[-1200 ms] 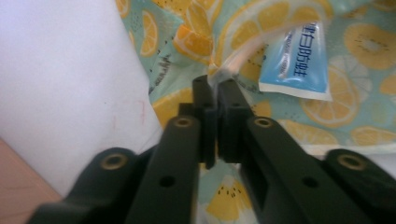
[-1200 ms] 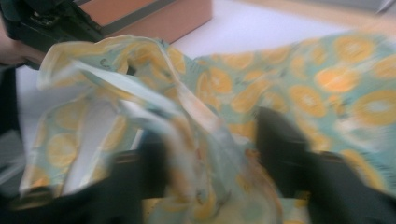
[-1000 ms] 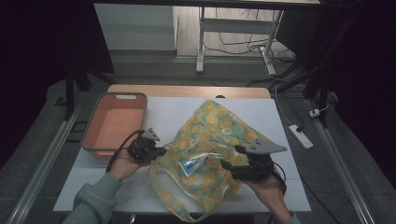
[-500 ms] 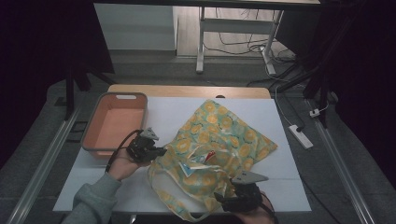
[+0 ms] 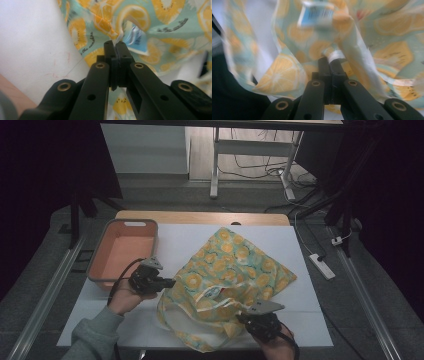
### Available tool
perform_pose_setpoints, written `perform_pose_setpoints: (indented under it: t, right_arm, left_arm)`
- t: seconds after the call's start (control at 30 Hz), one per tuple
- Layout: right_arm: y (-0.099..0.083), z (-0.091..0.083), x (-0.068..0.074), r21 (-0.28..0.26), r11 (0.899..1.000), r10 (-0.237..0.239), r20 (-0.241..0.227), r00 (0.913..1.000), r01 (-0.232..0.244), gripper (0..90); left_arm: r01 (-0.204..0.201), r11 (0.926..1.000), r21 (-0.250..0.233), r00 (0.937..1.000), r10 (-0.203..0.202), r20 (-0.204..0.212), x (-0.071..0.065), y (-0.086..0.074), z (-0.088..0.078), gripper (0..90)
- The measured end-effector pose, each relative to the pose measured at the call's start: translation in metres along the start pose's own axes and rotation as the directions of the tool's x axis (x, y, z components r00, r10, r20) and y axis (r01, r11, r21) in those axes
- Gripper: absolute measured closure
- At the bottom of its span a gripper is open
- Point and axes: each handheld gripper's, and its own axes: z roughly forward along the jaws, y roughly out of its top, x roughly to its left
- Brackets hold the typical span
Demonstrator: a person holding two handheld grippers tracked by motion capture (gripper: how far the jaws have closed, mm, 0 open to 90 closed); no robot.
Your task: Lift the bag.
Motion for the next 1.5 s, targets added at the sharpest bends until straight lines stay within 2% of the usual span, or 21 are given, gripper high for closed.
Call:
perform_pose_setpoints:
  t: [0.1, 0.2, 0.3, 0.4, 0.53, 0.6, 0.67, 0.7, 0.77, 0.8, 0.9, 0.93, 1.0, 1.07, 1.1, 1.17, 1.2, 1.23, 1.27, 1.37, 1.5]
  right_arm:
    - [0.011, -0.027, -0.012, -0.117, 0.993, 0.000, 0.016, 0.9999, 0.002, 89.5]
    - [0.023, -0.054, -0.024, -0.243, 0.970, 0.027, -0.016, 0.9995, -0.031, 89.5]
    - [0.037, -0.074, -0.030, -0.313, 0.950, 0.013, 0.010, 0.9999, -0.009, 89.5]
    - [0.052, -0.087, -0.035, -0.359, 0.933, -0.004, 0.044, 0.9990, 0.019, 89.6]
    - [0.074, -0.104, -0.043, -0.418, 0.907, -0.015, 0.077, 0.9969, 0.046, 89.6]
    - [0.086, -0.113, -0.049, -0.452, 0.890, -0.019, 0.099, 0.9949, 0.062, 89.6]
    - [0.099, -0.121, -0.057, -0.485, 0.872, -0.014, 0.106, 0.9942, 0.064, 89.6]
    - [0.106, -0.125, -0.061, -0.495, 0.866, -0.011, 0.124, 0.9922, 0.071, 89.6]
    - [0.119, -0.132, -0.073, -0.528, 0.847, 0.014, 0.133, 0.9911, 0.059, 89.6]
    - [0.126, -0.135, -0.079, -0.538, 0.841, 0.024, 0.138, 0.9902, 0.054, 89.6]
    - [0.142, -0.135, -0.094, -0.529, 0.843, 0.023, 0.212, 0.9770, 0.095, 89.6]
    - [0.145, -0.132, -0.100, -0.525, 0.847, 0.033, 0.208, 0.9775, 0.083, 89.7]
    - [0.149, -0.125, -0.113, -0.515, 0.856, 0.063, 0.187, 0.9804, 0.043, 89.6]
    - [0.149, -0.114, -0.125, -0.491, 0.871, 0.094, 0.157, 0.9832, -0.005, 89.6]
    - [0.147, -0.107, -0.130, -0.477, 0.879, 0.106, 0.151, 0.9828, -0.021, 89.6]
    - [0.142, -0.092, -0.138, -0.439, 0.897, 0.119, 0.146, 0.9821, -0.043, 89.6]
    - [0.138, -0.084, -0.141, -0.419, 0.906, 0.127, 0.141, 0.9818, -0.057, 89.6]
    - [0.134, -0.076, -0.144, -0.395, 0.916, 0.132, 0.148, 0.9801, -0.064, 89.5]
    - [0.130, -0.068, -0.147, -0.372, 0.926, 0.136, 0.153, 0.9788, -0.070, 89.6]
    - [0.114, -0.044, -0.156, -0.308, 0.945, 0.160, 0.147, 0.9761, -0.108, 89.5]
    - [0.093, -0.021, -0.166, -0.258, 0.953, 0.195, 0.127, 0.9726, -0.157, 89.5]
  left_arm:
    - [0.007, 0.9984, -0.056, 1.0000, -0.007, -0.007, 0.000, -0.001, -0.020, 89.2]
    - [0.021, 0.9898, -0.141, 0.9991, -0.015, 0.040, -0.003, -0.001, -0.045, 89.4]
    - [0.009, 0.9811, -0.193, 0.9995, -0.002, 0.033, -0.009, 0.001, -0.061, 89.4]
    - [0.009, 0.9675, -0.253, 0.9994, 0.000, 0.034, -0.010, 0.006, -0.074, 89.4]
    - [0.025, 0.9359, -0.351, 0.9990, -0.011, 0.042, -0.007, 0.015, -0.098, 89.5]
    - [0.029, 0.9162, -0.400, 0.9987, -0.010, 0.050, -0.006, 0.021, -0.112, 89.4]
    - [0.037, 0.8911, -0.452, 0.9980, -0.010, 0.063, -0.004, 0.028, -0.126, 89.5]
    - [0.036, 0.8826, -0.469, 0.9978, -0.006, 0.066, -0.004, 0.032, -0.132, 89.5]
    - [0.025, 0.8696, -0.493, 0.9987, 0.000, 0.051, -0.005, 0.040, -0.143, 89.4]
    - [0.018, 0.8667, -0.499, 0.9989, 0.006, 0.046, -0.005, 0.044, -0.146, 89.4]
    - [0.003, 0.8566, -0.516, 0.9991, 0.019, 0.037, -0.007, 0.056, -0.151, 89.4]
    - [0.002, 0.8551, -0.518, 0.9991, 0.021, 0.038, -0.007, 0.059, -0.150, 89.4]
    - [-0.001, 0.8626, -0.506, 0.9994, 0.018, 0.030, -0.005, 0.066, -0.141, 89.4]
    - [0.010, 0.8756, -0.483, 0.9993, 0.008, 0.035, -0.001, 0.072, -0.127, 89.4]
    - [0.019, 0.8840, -0.467, 0.9991, 0.000, 0.042, 0.002, 0.075, -0.117, 89.4]
    - [0.024, 0.9086, -0.417, 0.9994, -0.012, 0.033, 0.007, 0.079, -0.095, 89.4]
    - [0.025, 0.9172, -0.398, 0.9996, -0.020, 0.019, 0.009, 0.080, -0.085, 89.3]
    - [0.039, 0.9241, -0.380, 0.9991, -0.029, 0.032, 0.012, 0.081, -0.075, 89.3]
    - [0.054, 0.9284, -0.368, 0.9980, -0.038, 0.051, 0.016, 0.081, -0.066, 89.3]
    - [0.071, 0.9444, -0.321, 0.9970, -0.057, 0.053, 0.022, 0.078, -0.042, 89.3]
    - [0.082, 0.9602, -0.267, 0.9963, -0.072, 0.046, 0.027, 0.073, -0.021, 89.1]
